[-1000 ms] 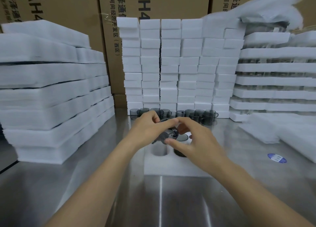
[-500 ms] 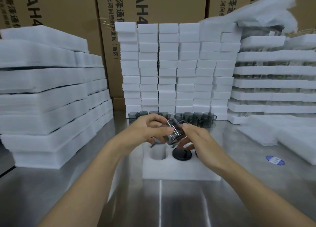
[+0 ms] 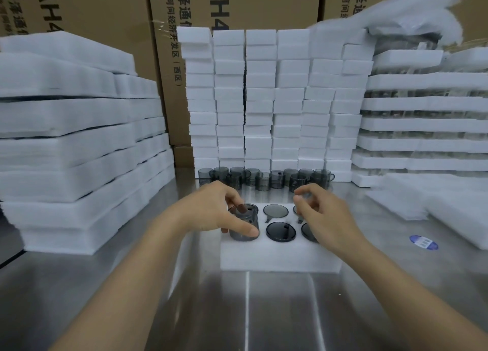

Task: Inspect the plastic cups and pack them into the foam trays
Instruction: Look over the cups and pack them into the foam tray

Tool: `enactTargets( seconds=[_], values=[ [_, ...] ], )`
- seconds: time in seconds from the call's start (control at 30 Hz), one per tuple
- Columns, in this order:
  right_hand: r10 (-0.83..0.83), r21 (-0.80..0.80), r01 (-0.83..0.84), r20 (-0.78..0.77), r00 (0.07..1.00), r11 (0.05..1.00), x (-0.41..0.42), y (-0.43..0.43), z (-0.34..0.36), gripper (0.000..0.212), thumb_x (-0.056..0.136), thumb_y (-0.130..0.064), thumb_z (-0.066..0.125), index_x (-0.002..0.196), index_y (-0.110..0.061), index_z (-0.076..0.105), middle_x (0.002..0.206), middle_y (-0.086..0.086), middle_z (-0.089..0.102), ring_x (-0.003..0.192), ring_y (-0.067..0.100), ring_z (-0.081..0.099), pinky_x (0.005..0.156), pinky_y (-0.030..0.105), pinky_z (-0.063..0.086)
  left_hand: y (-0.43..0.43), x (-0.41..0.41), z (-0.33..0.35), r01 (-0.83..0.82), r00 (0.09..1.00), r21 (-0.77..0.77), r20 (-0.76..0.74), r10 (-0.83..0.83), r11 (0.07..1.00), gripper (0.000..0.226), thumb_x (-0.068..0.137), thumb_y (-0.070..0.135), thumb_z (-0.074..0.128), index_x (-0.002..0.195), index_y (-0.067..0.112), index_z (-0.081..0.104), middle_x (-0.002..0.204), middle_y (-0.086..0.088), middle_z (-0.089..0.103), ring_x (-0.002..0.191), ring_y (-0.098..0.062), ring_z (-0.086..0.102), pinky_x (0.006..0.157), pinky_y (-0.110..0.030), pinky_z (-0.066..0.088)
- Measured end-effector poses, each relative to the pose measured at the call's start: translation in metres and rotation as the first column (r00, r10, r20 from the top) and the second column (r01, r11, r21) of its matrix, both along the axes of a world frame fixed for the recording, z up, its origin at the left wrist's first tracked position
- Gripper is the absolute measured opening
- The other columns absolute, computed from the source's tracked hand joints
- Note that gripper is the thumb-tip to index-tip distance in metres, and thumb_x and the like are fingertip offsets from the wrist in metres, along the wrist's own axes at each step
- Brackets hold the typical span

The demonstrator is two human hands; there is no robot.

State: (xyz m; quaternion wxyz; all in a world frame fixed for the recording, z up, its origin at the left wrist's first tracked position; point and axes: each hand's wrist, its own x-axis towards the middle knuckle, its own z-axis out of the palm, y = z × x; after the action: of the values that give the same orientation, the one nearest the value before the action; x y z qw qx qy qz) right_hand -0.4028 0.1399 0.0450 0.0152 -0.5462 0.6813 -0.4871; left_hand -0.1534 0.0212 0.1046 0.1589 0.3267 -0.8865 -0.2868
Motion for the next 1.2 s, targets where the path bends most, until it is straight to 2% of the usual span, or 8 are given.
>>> enactTargets(
  seconds=[0.13, 0.27, 0.4, 0.57, 0.8, 0.97, 1.13, 1.2],
  values=[
    [-0.018, 0.008, 0.018, -0.032, 0.999, 1.000, 0.002, 0.001, 0.000, 0.007, 0.102, -0.044, 0.059, 0.105, -0.041, 0.064, 0.079, -0.022, 0.070, 0.076, -0.002, 0.066, 0.073, 0.033, 0.054, 0.001, -0.005, 0.000, -0.047, 0.996, -0.084, 0.078, 0.053, 0.995, 0.066, 0.049, 0.070, 0.098, 0.092, 0.026, 0.073, 0.065, 0.018, 0.067, 0.059, 0.001, 0.069, 0.059, -0.021, 0.046],
    [-0.034, 0.033, 0.036, -0.052, 0.998, 0.999, 0.005, 0.002, 0.001, 0.009, 0.101, -0.046, 0.058, 0.101, -0.041, 0.066, 0.080, -0.024, 0.069, 0.076, 0.001, 0.066, 0.079, 0.038, 0.057, -0.002, -0.007, -0.002, -0.023, 0.995, -0.078, 0.094, 0.031, 0.997, 0.060, 0.055, 0.067, 0.099, 0.095, 0.031, 0.071, 0.081, 0.014, 0.070, 0.057, 0.004, 0.062, 0.057, -0.018, 0.043],
    [-0.040, 0.052, 0.043, -0.055, 0.998, 0.998, 0.007, 0.003, 0.002, 0.010, 0.101, -0.046, 0.059, 0.097, -0.040, 0.066, 0.078, -0.022, 0.069, 0.077, 0.004, 0.067, 0.082, 0.041, 0.058, -0.001, -0.005, -0.003, 0.004, 0.992, -0.078, 0.130, 0.006, 0.997, 0.051, 0.062, 0.062, 0.098, 0.098, 0.035, 0.073, 0.069, 0.028, 0.063, 0.058, 0.011, 0.054, 0.052, -0.012, 0.035],
    [-0.041, 0.046, 0.043, -0.050, 0.998, 0.998, 0.007, 0.003, 0.003, 0.010, 0.100, -0.046, 0.059, 0.094, -0.042, 0.065, 0.079, -0.021, 0.070, 0.076, 0.003, 0.067, 0.082, 0.041, 0.057, 0.002, -0.005, 0.001, 0.009, 0.993, -0.085, 0.122, 0.001, 0.996, 0.057, 0.066, 0.075, 0.090, 0.110, 0.042, 0.076, 0.104, 0.015, 0.069, 0.077, 0.003, 0.060, 0.072, -0.023, 0.045],
    [-0.045, 0.058, 0.049, -0.060, 0.997, 0.997, 0.008, 0.004, 0.004, 0.011, 0.101, -0.046, 0.058, 0.092, -0.043, 0.064, 0.079, -0.023, 0.070, 0.075, 0.003, 0.066, 0.080, 0.041, 0.058, 0.000, -0.006, 0.002, 0.002, 0.998, -0.057, 0.069, 0.002, 0.998, 0.040, 0.071, 0.065, 0.092, 0.099, 0.038, 0.083, 0.083, 0.036, 0.069, 0.070, 0.014, 0.060, 0.070, -0.021, 0.042],
    [-0.047, 0.067, 0.051, -0.063, 0.997, 0.996, 0.012, 0.004, 0.003, 0.011, 0.101, -0.040, 0.062, 0.091, -0.041, 0.065, 0.078, -0.027, 0.069, 0.070, 0.002, 0.066, 0.078, 0.041, 0.059, 0.001, -0.016, -0.001, -0.034, 0.993, -0.078, 0.110, 0.042, 0.996, 0.048, 0.063, 0.060, 0.098, 0.100, 0.032, 0.084, 0.087, 0.028, 0.071, 0.066, 0.016, 0.059, 0.061, -0.012, 0.039],
    [-0.050, 0.068, 0.055, -0.074, 0.996, 0.996, 0.013, 0.006, 0.005, 0.011, 0.101, -0.038, 0.062, 0.091, -0.041, 0.066, 0.081, -0.028, 0.069, 0.070, 0.001, 0.067, 0.077, 0.041, 0.059, 0.009, -0.012, 0.001, -0.073, 0.970, -0.111, 0.223, 0.096, 0.991, 0.050, 0.066, 0.064, 0.096, 0.104, 0.033, 0.085, 0.093, 0.020, 0.075, 0.079, 0.004, 0.064, 0.071, -0.022, 0.048],
    [-0.049, 0.061, 0.053, -0.076, 0.996, 0.997, 0.012, 0.006, 0.005, 0.010, 0.101, -0.038, 0.063, 0.092, -0.040, 0.067, 0.081, -0.021, 0.070, 0.075, 0.002, 0.067, 0.079, 0.042, 0.058, 0.013, -0.013, 0.002, -0.061, 0.968, -0.166, 0.230, 0.099, 0.984, 0.060, 0.067, 0.076, 0.087, 0.112, 0.037, 0.083, 0.103, 0.020, 0.075, 0.094, -0.002, 0.066, 0.088, -0.030, 0.056]
  ],
)
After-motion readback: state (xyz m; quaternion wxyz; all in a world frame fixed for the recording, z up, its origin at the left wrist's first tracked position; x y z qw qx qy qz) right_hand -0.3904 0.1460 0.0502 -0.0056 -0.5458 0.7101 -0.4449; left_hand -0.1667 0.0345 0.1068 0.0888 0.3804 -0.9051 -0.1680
